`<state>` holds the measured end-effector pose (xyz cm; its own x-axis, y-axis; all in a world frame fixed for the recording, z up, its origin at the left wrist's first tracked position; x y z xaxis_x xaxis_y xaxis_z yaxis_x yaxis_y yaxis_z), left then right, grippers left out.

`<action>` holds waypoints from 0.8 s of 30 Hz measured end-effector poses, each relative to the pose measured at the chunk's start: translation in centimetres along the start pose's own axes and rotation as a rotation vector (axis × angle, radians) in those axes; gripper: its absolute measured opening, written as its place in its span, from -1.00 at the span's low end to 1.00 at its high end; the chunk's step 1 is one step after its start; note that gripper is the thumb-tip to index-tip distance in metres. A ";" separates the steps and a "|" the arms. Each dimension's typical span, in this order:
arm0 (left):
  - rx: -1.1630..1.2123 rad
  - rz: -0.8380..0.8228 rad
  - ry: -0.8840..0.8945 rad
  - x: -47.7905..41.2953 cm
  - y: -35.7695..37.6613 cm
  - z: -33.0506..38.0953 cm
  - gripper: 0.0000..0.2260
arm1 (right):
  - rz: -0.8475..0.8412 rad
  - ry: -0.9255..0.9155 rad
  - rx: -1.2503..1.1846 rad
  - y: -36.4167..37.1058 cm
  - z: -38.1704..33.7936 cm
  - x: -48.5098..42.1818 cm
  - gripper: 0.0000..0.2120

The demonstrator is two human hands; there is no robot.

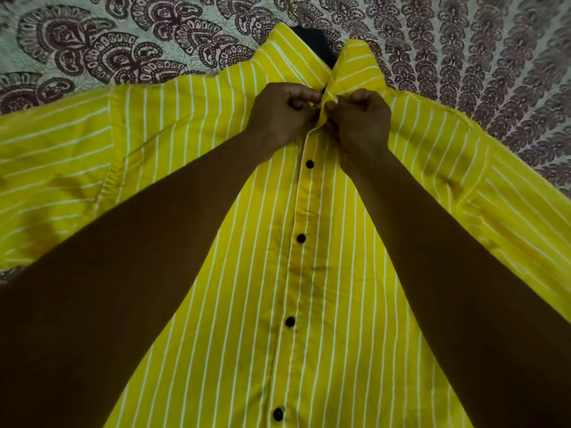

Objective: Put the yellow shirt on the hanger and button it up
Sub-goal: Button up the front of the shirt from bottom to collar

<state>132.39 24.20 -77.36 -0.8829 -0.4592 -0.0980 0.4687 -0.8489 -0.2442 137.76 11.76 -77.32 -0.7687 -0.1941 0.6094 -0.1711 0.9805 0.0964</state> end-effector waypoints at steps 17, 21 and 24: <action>0.059 0.041 0.057 -0.3 -0.3 -0.7 -0.71 | 0.197 -0.307 0.478 0.1 -2.7 1.6 -0.57; 0.077 0.040 0.064 -0.4 -0.4 -0.9 -0.71 | 0.164 -0.333 0.585 0.7 -3.1 1.9 -0.57; 0.064 0.017 0.089 -0.3 -0.2 -0.7 -0.70 | 0.157 -0.413 0.644 1.0 -3.1 2.4 -0.59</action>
<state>132.55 24.66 -78.00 -0.8727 -0.4508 -0.1877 0.4818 -0.8576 -0.1802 137.63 12.32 -73.30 -0.9591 -0.1735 0.2237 -0.2680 0.8112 -0.5197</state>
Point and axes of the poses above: each hand's wrist, its own x-axis away from the middle knuckle, its own y-axis out of the palm, z = x × y, the point moved 8 cm from there along -x, towards the middle knuckle, and after that the axes turned 15 degrees about y, right-handed, at the moved point
